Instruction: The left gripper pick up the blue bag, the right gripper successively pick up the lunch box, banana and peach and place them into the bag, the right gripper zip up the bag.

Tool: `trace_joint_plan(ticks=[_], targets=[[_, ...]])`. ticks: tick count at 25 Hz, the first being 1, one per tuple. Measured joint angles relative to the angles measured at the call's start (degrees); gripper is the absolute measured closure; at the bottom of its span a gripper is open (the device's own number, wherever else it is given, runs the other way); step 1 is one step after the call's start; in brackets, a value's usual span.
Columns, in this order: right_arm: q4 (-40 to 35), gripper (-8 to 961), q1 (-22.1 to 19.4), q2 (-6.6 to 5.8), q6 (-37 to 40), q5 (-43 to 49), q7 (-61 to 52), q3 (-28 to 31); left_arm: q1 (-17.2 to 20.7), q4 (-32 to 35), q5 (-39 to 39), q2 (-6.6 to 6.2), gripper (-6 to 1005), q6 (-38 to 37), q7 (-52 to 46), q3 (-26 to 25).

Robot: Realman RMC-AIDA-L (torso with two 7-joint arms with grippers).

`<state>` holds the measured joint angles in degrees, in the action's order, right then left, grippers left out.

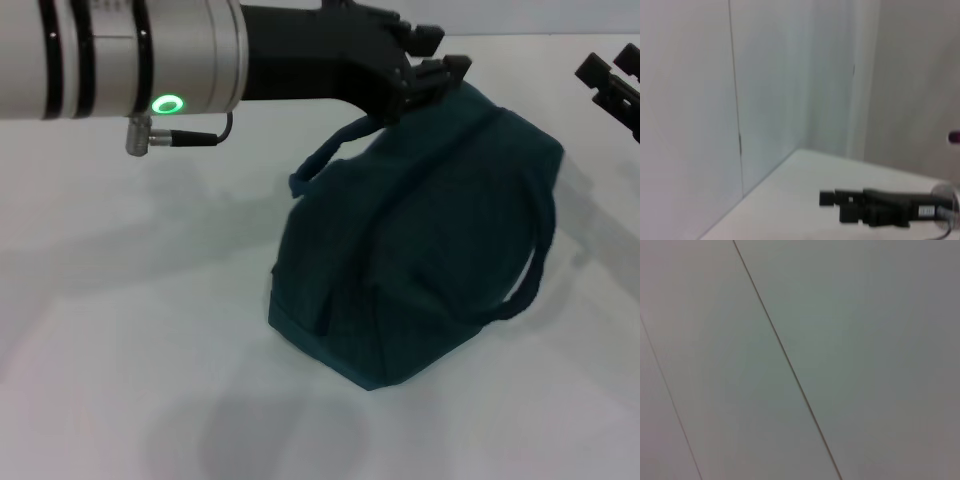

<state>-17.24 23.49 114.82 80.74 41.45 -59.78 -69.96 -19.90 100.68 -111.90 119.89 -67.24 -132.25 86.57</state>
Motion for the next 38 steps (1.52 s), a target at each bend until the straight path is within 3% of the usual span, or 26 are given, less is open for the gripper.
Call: trace_joint_plan(ticks=[3,6,9,16,18,20,24,29,35,38], targets=[[-1.6,77,-1.3,-0.04,0.3,0.2,0.1,0.0,0.2,-3.1,5.7,0.01,792,0.1,4.1,-2.9],[-3.3,77,-2.8,-0.52,1.4,0.4,0.9,0.0,0.4,-7.7,12.6,-0.01,564,0.0,11.3,-7.2],[-4.1,77,-3.7,-1.77,3.7,1.3,1.8,-0.1,0.5,-14.6,18.0,-0.01,425,-0.1,21.0,-12.4],[-5.2,76,-5.9,-4.62,9.2,4.6,6.7,0.0,-0.7,-38.8,27.7,-0.08,133,-0.1,48.4,-25.7],[-7.1,76,-8.0,-5.07,9.9,6.0,10.0,0.0,-1.2,-48.1,31.7,-0.11,128,0.4,59.5,-29.7],[-7.7,76,-8.6,-5.08,10.1,6.4,11.1,0.0,-1.3,-51.0,33.0,-0.10,123,0.7,63.0,-30.7],[-9.3,76,-11.3,-4.64,10.4,7.1,16.1,0.0,-1.2,-63.0,41.9,-0.06,113,1.3,77.2,-33.0],[-8.6,77,-13.6,-2.99,11.2,7.7,24.5,0.0,-0.5,-75.4,53.8,0.20,108,0.0,92.2,-33.4],[-6.1,78,-16.7,-0.26,11.5,7.4,30.5,0.6,-0.5,-89.4,64.7,0.48,112,-4.3,103.8,-33.5],[-2.1,78,-16.8,0.16,13.4,7.5,31.7,1.1,0.1,-94.8,68.0,0.50,111,-7.3,107.8,-33.4]])
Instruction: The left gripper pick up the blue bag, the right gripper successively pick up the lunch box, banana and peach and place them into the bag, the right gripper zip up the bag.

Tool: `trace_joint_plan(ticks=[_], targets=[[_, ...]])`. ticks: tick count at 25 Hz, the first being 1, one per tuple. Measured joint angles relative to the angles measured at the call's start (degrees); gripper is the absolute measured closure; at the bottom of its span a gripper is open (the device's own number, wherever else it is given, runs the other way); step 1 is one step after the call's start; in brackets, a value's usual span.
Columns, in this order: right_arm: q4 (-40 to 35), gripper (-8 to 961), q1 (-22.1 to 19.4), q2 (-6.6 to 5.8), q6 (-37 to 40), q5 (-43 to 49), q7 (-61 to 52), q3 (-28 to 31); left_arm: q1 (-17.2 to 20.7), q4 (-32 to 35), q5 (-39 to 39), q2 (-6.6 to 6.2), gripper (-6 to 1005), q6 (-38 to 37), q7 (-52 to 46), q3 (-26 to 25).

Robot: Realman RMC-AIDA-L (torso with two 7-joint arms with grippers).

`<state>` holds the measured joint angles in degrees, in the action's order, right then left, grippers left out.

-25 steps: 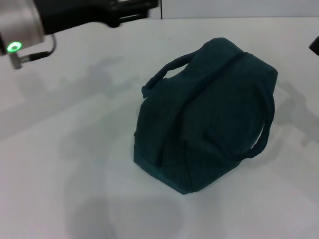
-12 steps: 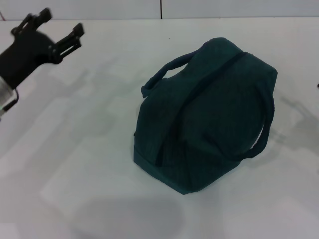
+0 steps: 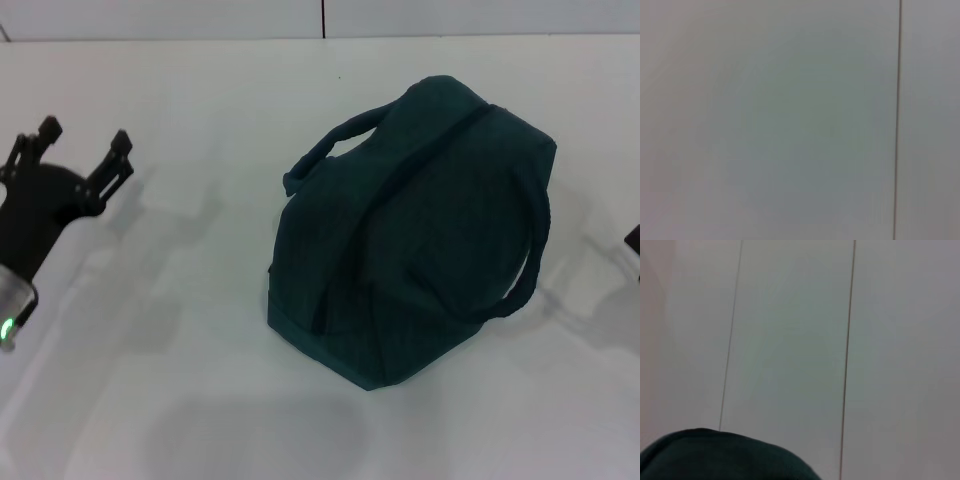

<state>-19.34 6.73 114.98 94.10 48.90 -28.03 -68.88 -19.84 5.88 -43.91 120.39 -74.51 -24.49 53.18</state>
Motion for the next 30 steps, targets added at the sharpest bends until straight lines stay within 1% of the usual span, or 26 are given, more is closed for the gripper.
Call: trace_joint_plan(ticks=[4,6,8,10,12,15,17,18,21,25,27,30], targets=[[4.3,79,0.7,-0.38,2.4,1.2,-0.2,-0.6,2.8,-1.1,-1.4,-0.28,111,-3.5,-2.3,0.5],[4.7,79,0.7,-0.53,2.8,3.0,-1.5,-0.7,4.6,0.0,-2.6,-0.64,111,-5.3,-6.8,1.6],[4.5,79,1.0,-0.87,3.1,5.3,-3.9,-0.7,6.4,3.0,-4.7,-1.22,111,-6.3,-12.8,3.3],[4.3,79,1.6,-1.49,4.2,8.1,-6.2,-0.7,8.9,8.0,-9.0,-2.09,111,-7.2,-19.7,4.8],[4.2,79,2.4,-2.42,6.1,11.0,-8.3,-0.7,10.8,13.1,-14.8,-3.01,112,-8.8,-25.8,5.4],[3.9,80,3.5,-4.24,8.9,15.9,-11.4,-0.7,13.3,21.0,-25.2,-4.70,112,-13.0,-34.3,5.3],[3.8,80,4.1,-5.34,10.4,18.8,-12.2,-0.7,14.5,24.7,-30.6,-5.53,112,-15.9,-38.1,5.1],[3.8,80,4.3,-5.69,10.9,20.0,-12.3,-0.6,14.9,26.2,-32.7,-5.78,112,-17.0,-39.2,5.0],[3.1,80,4.6,-6.27,11.6,23.9,-12.1,-0.6,15.6,29.2,-39.8,-5.97,113,-19.4,-41.4,4.8],[1.6,81,5.1,-6.05,10.5,30.3,-11.7,-0.4,14.6,30.5,-47.6,-5.70,118,-20.0,-43.4,4.8],[1.5,81,5.3,-5.90,9.6,31.8,-11.6,-0.3,13.9,30.6,-50.5,-5.50,120,-20.4,-43.7,4.9],[1.5,81,5.4,-5.79,8.6,32.3,-11.6,-0.4,13.4,30.6,-52.0,-5.37,124,-20.8,-43.8,4.9]])
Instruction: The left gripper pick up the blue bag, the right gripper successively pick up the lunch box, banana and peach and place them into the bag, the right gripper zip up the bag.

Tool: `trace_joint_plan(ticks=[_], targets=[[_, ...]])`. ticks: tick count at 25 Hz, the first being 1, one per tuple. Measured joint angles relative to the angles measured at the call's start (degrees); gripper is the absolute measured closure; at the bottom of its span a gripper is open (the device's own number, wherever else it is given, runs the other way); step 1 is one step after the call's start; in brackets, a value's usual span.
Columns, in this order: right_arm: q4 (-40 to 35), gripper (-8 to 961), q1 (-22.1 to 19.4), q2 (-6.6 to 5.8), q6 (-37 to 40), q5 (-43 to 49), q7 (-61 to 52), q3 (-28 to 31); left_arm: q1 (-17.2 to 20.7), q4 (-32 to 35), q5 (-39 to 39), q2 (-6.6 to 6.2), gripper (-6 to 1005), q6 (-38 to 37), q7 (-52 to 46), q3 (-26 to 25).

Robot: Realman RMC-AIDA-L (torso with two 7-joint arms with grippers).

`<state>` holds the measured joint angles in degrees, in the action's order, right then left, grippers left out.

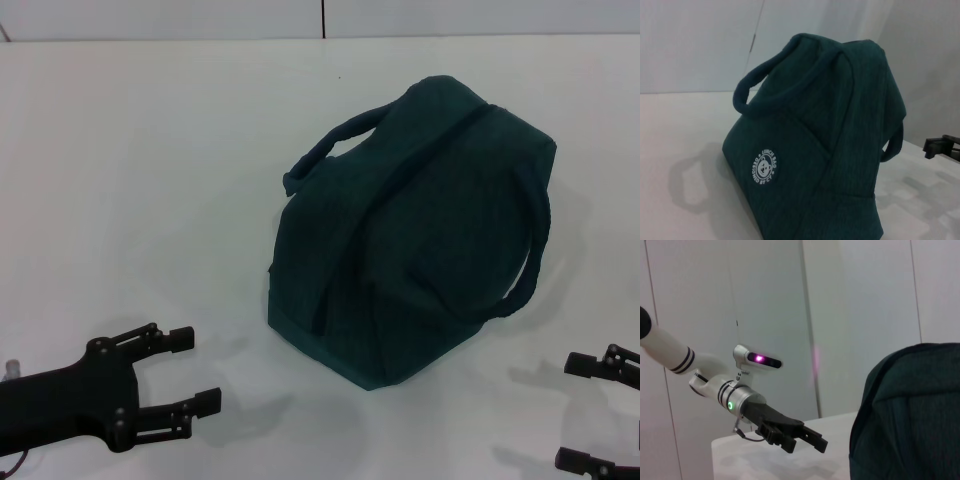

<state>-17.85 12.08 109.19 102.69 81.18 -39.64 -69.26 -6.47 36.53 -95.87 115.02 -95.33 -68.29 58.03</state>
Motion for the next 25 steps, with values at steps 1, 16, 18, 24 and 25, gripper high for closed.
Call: trace_joint_plan(ticks=[1,16,18,24,25], targets=[[0.0,81,0.0,0.02,-0.1,0.0,0.0,0.0,-0.1,0.0,-0.2,0.01,125,-0.1,-0.1,0.0],[0.1,81,-0.1,0.12,-2.8,-0.3,0.1,0.9,-1.0,1.1,0.0,0.05,124,-0.5,0.1,0.0],[0.1,81,-0.1,0.19,-2.8,-0.3,0.1,1.5,-1.1,1.1,0.0,0.10,124,-0.6,0.3,-0.2],[0.3,81,0.3,1.84,-2.9,-0.1,0.1,2.3,-1.6,1.1,0.2,0.21,125,-1.1,0.6,-2.2],[0.2,81,0.6,2.32,-3.1,0.0,0.1,2.3,-1.7,1.1,0.2,0.21,125,-1.3,0.8,-2.8]])
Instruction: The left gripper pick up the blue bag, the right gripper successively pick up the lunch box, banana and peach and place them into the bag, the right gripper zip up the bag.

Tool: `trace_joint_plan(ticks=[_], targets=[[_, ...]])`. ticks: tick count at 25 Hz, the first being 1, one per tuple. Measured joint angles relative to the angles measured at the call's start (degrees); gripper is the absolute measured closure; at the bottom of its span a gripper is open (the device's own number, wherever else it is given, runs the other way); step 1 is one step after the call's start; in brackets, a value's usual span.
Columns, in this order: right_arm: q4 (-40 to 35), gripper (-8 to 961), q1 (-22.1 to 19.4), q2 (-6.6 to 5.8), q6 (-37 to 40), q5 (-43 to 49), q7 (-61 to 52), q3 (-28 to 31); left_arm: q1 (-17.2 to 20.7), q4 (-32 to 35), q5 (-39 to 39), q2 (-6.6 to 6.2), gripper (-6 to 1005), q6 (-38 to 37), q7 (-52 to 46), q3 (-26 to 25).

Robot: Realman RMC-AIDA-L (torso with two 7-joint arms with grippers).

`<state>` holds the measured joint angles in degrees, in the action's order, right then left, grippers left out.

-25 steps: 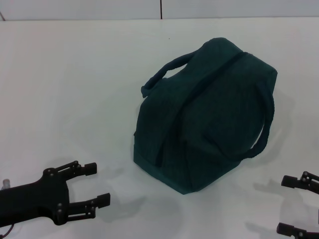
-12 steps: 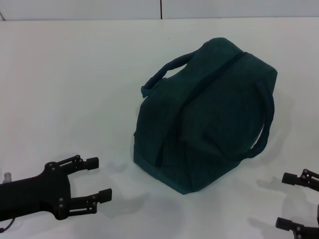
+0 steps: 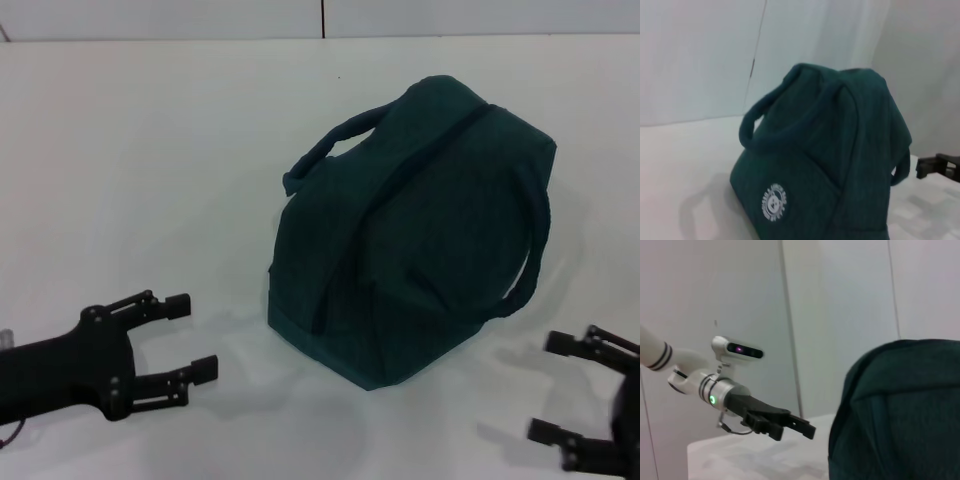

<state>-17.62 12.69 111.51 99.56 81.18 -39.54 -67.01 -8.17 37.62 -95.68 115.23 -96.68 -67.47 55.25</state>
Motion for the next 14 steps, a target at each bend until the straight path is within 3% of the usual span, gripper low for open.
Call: trace_joint_plan(ticks=[4,6,14], targets=[[0.3,81,2.2,2.61,-1.8,0.8,0.0,-0.5,0.0,0.0,0.0,0.21,125,-0.5,1.0,-1.6],[0.5,81,3.1,3.35,-2.6,1.5,0.1,-0.6,-0.1,0.0,0.0,0.33,125,-0.6,1.1,-1.8],[0.6,81,3.4,3.54,-2.3,1.3,0.2,-0.1,-0.2,0.0,-0.1,0.45,124,-0.7,1.2,-1.8]])
